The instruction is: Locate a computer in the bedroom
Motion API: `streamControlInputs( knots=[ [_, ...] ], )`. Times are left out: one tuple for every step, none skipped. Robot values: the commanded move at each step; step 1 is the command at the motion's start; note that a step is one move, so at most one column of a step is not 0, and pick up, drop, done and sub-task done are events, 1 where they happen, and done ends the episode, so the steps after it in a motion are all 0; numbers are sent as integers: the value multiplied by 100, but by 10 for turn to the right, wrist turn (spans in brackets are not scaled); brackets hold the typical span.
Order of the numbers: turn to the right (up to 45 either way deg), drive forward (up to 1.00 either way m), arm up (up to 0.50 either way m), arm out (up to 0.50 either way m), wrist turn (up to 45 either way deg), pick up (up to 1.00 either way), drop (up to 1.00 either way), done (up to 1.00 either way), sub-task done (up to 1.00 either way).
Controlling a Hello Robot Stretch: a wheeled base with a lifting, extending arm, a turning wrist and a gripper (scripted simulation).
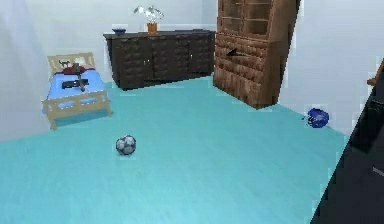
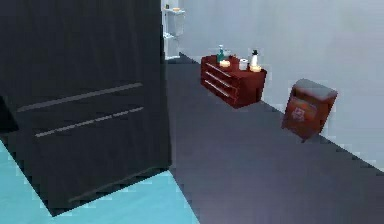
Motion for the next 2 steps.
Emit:
streamControlInputs(
  knots=[
    [0,10,0,0,0,0,0,0,0],
    [-270,0,0,0,0,0,0,0,0]
  ],
)
